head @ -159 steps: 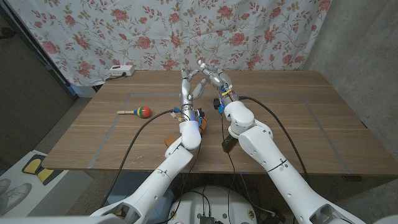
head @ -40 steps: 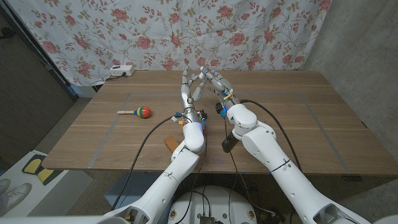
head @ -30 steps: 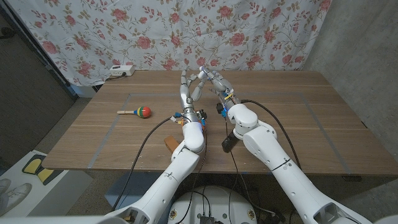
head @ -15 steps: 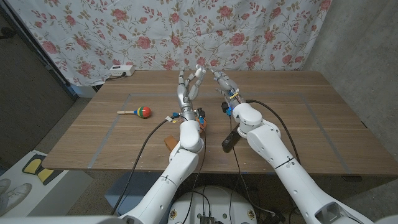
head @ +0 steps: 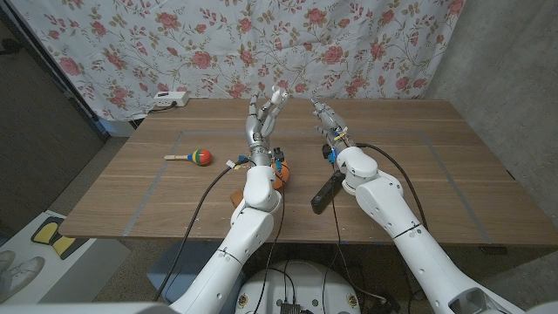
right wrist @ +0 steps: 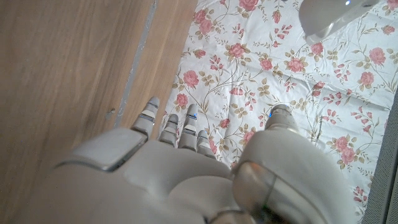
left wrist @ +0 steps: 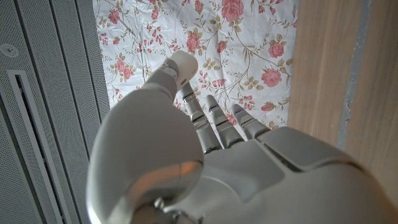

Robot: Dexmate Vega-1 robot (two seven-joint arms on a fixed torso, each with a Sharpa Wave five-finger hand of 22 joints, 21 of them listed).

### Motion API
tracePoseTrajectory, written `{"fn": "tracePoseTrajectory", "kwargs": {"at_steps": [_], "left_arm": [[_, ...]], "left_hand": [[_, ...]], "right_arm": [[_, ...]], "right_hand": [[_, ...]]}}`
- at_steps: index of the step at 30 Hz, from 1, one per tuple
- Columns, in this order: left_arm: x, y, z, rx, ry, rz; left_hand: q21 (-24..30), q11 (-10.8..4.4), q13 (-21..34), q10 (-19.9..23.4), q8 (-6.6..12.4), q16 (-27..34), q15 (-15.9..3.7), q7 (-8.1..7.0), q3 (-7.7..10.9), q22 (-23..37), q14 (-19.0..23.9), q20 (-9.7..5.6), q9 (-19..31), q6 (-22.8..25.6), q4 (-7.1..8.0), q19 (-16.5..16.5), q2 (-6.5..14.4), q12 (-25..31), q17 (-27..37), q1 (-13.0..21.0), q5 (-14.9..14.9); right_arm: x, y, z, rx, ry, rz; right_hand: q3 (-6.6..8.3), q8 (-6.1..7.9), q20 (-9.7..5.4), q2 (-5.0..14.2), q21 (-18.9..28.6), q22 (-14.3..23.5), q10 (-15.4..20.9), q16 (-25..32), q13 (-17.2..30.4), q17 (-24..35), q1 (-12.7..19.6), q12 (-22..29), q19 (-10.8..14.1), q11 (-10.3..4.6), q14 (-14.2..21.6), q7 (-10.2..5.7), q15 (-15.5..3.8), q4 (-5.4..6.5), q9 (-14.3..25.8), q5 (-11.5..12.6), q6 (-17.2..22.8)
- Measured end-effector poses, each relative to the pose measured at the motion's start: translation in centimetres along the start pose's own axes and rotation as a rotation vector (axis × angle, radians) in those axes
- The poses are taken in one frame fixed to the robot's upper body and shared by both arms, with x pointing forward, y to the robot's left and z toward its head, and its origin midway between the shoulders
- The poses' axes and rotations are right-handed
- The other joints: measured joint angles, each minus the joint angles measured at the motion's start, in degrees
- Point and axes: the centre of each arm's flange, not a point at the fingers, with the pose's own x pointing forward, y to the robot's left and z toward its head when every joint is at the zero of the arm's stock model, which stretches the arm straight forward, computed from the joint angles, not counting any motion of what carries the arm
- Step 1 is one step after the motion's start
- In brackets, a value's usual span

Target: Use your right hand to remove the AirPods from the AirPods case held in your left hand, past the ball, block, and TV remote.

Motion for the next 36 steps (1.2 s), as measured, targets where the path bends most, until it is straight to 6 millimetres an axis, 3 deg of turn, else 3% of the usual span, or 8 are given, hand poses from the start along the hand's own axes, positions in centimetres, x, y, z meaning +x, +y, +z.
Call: {"fn": "tracePoseTrajectory", "kwargs": {"at_steps": [4,7,12,18,24,30,36], "left_arm": [[0.2,0.2,-0.1,-0.042,0.028,-0.015],[0.4,0.2,-0.2,-0.072,0.041,-0.028],[0.7,0.2,-0.6,-0.117,0.055,-0.043],[1.0,0.2,-1.1,-0.167,0.072,-0.056],[1.2,0.2,-1.6,-0.203,0.086,-0.069],[1.5,0.2,-2.1,-0.239,0.104,-0.081],[1.6,0.2,-2.5,-0.273,0.115,-0.087]], "left_hand": [[0.0,-0.51,0.0,-0.51,4.01,0.0,0.07,-1.22,-1.38,0.26,0.07,0.0,1.58,12.59,0.44,0.0,0.49,0.02,0.84,0.49,0.22],[0.0,-0.51,0.0,-0.51,5.76,0.0,0.07,-1.77,-1.97,0.26,0.07,1.26,2.76,16.83,0.56,-0.19,0.49,0.12,1.24,0.49,0.22],[0.0,-0.51,0.0,-0.51,9.17,0.0,0.07,-2.71,-2.51,0.26,0.07,2.28,5.44,20.01,0.61,-0.43,0.49,1.22,2.22,0.49,0.43],[0.0,-0.51,0.0,-0.51,10.34,0.0,0.07,-3.31,-2.51,0.26,0.07,2.27,6.91,19.96,0.61,-0.43,0.48,1.22,2.49,0.49,0.64],[0.35,-0.51,0.0,-0.51,13.0,0.0,0.07,-3.62,-2.99,0.54,0.08,2.68,10.16,19.65,0.62,-0.23,0.47,1.33,3.25,0.48,0.64],[0.65,-0.81,0.0,-0.82,16.85,-0.01,0.07,-3.95,-2.99,0.54,1.12,3.21,14.18,20.42,0.62,-0.11,0.38,2.44,3.78,0.53,0.86],[1.01,-1.13,0.0,-1.13,21.35,-0.01,-0.25,-3.51,-2.97,0.53,3.49,4.21,17.12,24.74,0.64,0.9,0.47,2.45,4.3,0.42,0.85]], "right_arm": [[-0.1,-0.8,-0.2,0.004,0.004,-0.016],[-0.1,-1.2,-0.3,0.006,0.006,-0.025],[-0.2,-1.8,-0.5,0.009,0.008,-0.039],[-0.2,-2.2,-0.5,0.011,0.007,-0.047],[-0.1,-2.4,-0.6,0.015,0.006,-0.051],[-0.1,-2.6,-0.5,0.019,0.004,-0.054],[-0.1,-2.7,-0.4,0.022,-0.003,-0.057]], "right_hand": [[0.0,0.0,0.0,0.0,0.0,0.0,0.0,0.0,0.0,0.0,0.0,0.0,0.0,0.0,0.0,0.0,0.0,0.0,0.0,0.0,0.0],[0.0,0.0,0.0,0.0,0.0,0.0,0.0,0.0,-0.23,0.0,0.0,0.0,0.0,0.0,-0.31,0.0,-0.83,0.0,0.0,-0.42,0.0],[-0.32,0.28,-0.22,0.0,0.3,0.0,0.16,0.0,-0.53,-0.27,0.0,0.0,0.21,-0.16,-0.3,0.0,-2.18,-0.32,0.0,-0.64,0.0],[-0.31,0.28,-0.52,0.0,0.33,-0.03,0.23,0.0,-0.79,-0.27,0.0,-0.46,-0.09,-0.22,-0.3,0.0,-2.18,-0.32,0.0,-0.85,0.0],[-0.15,0.28,-0.52,0.0,0.33,-0.16,0.22,0.23,-0.79,-0.53,0.0,-0.46,-0.08,-0.22,-0.3,0.0,-2.18,-0.49,0.0,-0.85,0.01],[-0.15,0.28,-0.51,0.0,0.33,-0.16,0.22,0.23,-1.1,-0.53,0.01,-0.46,-0.08,-0.22,-0.3,0.0,-2.18,-0.49,0.0,-0.85,0.01],[-0.15,0.27,-0.51,0.0,0.32,-0.15,0.22,0.23,-1.12,-0.53,0.01,-0.88,-0.08,-0.22,-0.3,0.0,-2.17,-0.49,0.0,-0.85,0.01]]}}
